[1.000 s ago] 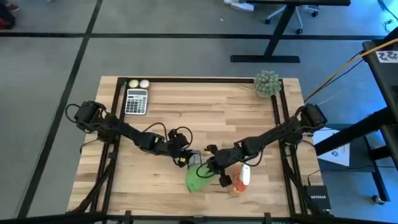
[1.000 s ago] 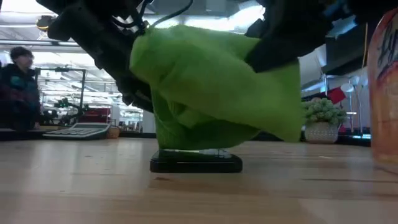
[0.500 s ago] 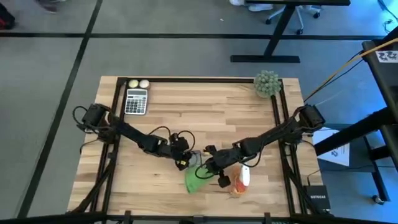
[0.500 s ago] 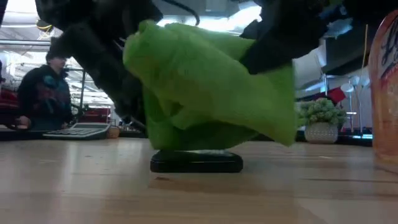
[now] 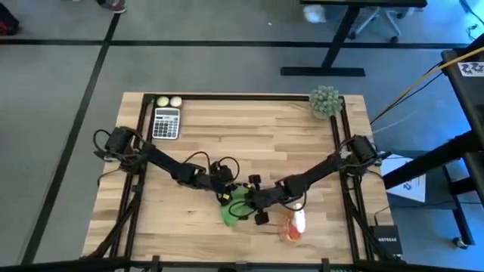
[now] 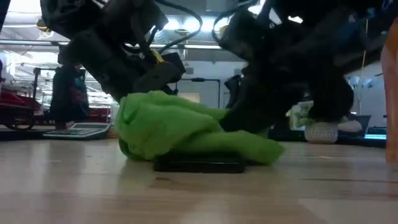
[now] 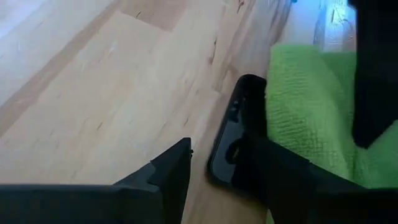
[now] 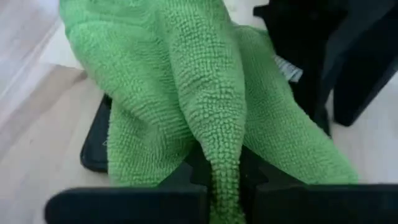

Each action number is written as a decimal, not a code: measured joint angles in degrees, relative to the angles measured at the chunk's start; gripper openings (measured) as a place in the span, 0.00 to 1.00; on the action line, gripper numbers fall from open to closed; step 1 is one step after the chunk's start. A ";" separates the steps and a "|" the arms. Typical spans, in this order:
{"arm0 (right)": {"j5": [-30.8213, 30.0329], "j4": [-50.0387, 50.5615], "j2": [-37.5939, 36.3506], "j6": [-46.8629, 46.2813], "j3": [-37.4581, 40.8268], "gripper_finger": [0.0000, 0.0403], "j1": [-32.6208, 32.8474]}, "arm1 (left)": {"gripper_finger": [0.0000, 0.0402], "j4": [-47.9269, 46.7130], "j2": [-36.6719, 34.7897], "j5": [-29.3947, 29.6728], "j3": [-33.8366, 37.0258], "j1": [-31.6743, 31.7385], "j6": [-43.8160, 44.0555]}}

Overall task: Apply microfiber cloth
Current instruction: Wipe the front of the black cellphone using the green microfiber cloth

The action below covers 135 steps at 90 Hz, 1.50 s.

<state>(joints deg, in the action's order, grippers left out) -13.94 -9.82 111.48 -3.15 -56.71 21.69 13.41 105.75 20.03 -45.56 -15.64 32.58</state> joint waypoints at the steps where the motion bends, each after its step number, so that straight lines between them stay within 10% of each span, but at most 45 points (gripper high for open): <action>1: -0.33 0.10 0.01 0.20 -0.13 0.02 0.00 | 0.39 0.02 0.00 0.00 0.00 0.00 -0.01; 18: -2.58 0.03 1.67 -1.35 -1.66 0.02 -1.80 | 0.39 0.67 0.07 -0.15 0.11 0.00 -0.46; 84: 20.46 5.06 1.00 -1.47 -1.80 0.02 -0.63 | 0.39 -0.77 0.22 0.76 0.13 0.74 0.04; 135: 13.09 18.32 -15.73 6.71 -1.64 0.02 -4.41 | 0.39 -0.09 -6.29 1.68 0.32 0.09 -0.71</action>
<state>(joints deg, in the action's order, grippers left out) -0.85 8.50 95.76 3.56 -58.35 17.29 13.32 99.46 21.71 -45.24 -15.55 31.88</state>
